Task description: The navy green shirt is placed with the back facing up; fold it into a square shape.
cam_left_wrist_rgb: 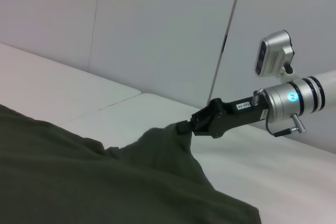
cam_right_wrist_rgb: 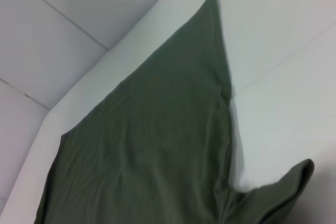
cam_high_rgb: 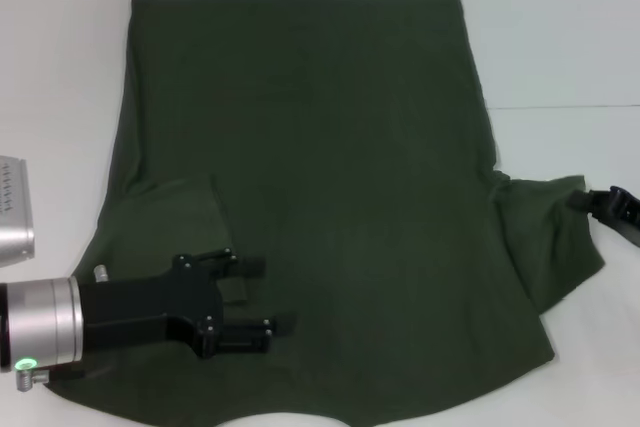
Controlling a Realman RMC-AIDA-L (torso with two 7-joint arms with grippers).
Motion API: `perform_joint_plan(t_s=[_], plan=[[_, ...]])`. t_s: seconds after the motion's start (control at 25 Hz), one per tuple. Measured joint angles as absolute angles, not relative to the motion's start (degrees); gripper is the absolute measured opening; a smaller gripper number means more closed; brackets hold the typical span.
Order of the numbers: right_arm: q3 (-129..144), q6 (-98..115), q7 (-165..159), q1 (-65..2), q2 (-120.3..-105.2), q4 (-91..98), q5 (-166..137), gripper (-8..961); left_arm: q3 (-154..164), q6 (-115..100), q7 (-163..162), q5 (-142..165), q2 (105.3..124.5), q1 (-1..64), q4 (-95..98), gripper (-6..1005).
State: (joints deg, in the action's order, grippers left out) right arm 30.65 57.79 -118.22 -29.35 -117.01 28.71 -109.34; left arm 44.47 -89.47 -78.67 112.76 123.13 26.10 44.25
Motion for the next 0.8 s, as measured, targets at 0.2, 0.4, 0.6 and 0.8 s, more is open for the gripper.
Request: perform_joint_plan(t_s=[0.2,0.4,0.6,0.8], plan=[[30.38,55.47,-115.33,-29.99,-117.17,28.93,-108.26,19,44.33,-89.47,-78.64,112.76,123.13,25.82,44.21,875],[30.81,53.6,-111.99,-30.84,-116.95,28.96,-107.49,20,44.16,-89.47,-78.64,112.76,123.13,25.58,44.2,875],[31.09,52.95,-109.91,-31.56,-116.67,29.04,-107.65,20,44.12,-89.47,-78.86,112.76,123.14,25.55,44.13,875],[31.66,52.74,-107.78,-31.89,-116.45,29.46,-107.69,20,44.05,-89.47,-78.89,112.76,123.22,25.57,43.57,875]])
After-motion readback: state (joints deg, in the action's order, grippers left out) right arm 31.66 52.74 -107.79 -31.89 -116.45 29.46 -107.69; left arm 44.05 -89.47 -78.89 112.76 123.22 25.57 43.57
